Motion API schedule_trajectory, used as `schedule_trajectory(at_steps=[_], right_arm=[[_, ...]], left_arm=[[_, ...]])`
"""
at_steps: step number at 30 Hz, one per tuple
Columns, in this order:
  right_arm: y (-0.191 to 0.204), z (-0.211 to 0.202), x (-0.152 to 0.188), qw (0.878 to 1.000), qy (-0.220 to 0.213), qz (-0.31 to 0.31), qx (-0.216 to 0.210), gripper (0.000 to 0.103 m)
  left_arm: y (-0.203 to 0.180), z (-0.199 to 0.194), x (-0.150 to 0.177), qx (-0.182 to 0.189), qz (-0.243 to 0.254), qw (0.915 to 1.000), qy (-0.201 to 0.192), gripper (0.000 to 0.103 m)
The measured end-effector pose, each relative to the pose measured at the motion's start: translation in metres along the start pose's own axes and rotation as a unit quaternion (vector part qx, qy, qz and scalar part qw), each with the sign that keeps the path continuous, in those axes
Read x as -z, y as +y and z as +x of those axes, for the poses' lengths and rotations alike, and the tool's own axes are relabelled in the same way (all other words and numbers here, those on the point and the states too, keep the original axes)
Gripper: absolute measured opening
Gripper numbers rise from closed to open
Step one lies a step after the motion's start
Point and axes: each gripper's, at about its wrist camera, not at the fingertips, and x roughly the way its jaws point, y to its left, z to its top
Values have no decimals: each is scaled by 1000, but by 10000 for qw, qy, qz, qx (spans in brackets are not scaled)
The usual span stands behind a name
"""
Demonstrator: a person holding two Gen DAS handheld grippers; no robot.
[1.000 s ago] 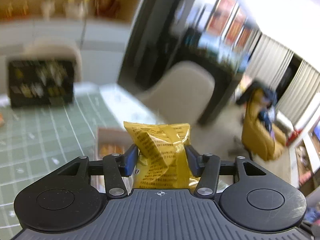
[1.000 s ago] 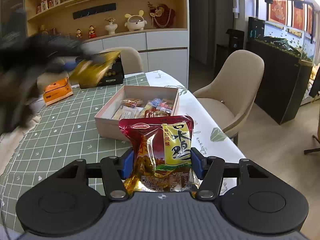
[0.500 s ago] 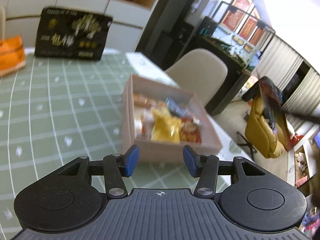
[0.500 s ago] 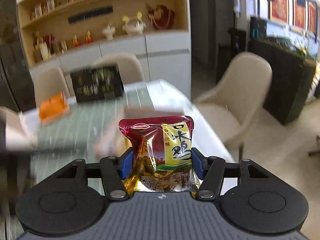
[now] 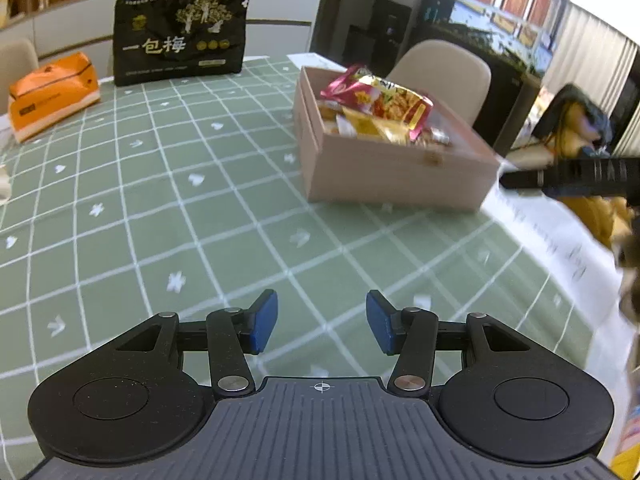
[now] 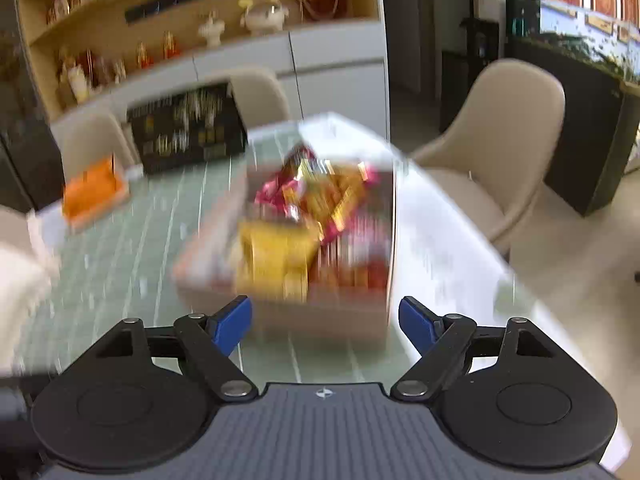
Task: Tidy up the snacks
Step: 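Drop the yellow chip bag and red packet into the pink box with both tools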
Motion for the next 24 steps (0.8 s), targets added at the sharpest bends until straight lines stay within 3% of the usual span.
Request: schedule_trajectory(at_steps=[4, 7, 10, 14, 17, 18, 21, 24], right_arm=[[8, 2, 49, 9996, 276, 60, -62, 81], [10, 4, 57, 9988, 360, 164, -293, 81], [14, 6, 29, 9993, 106, -198, -298, 81], [23, 37, -54, 9946, -233, -942, -368, 81], [11, 91, -121, 9982, -47, -312, -506, 81], [5, 109, -136, 9986, -17, -33, -526, 78], [-4, 166, -159, 9970, 305, 555, -452, 46], [3, 194, -150, 9942, 784, 638, -374, 45]], left_arm=[[-6, -6, 11, -70, -9, 10000, 3, 54], [-3, -18, 0, 22, -154, 9998, -114, 54], [1, -36, -19, 218, -399, 9987, -222, 54], [2, -57, -34, 479, -461, 9973, -313, 54], [5, -61, -33, 567, -472, 9969, -278, 54], [8, -60, -30, 548, -481, 9970, -243, 54], [23, -57, -22, 443, -587, 9972, -131, 54], [42, -50, -15, 310, -841, 9960, -51, 54]])
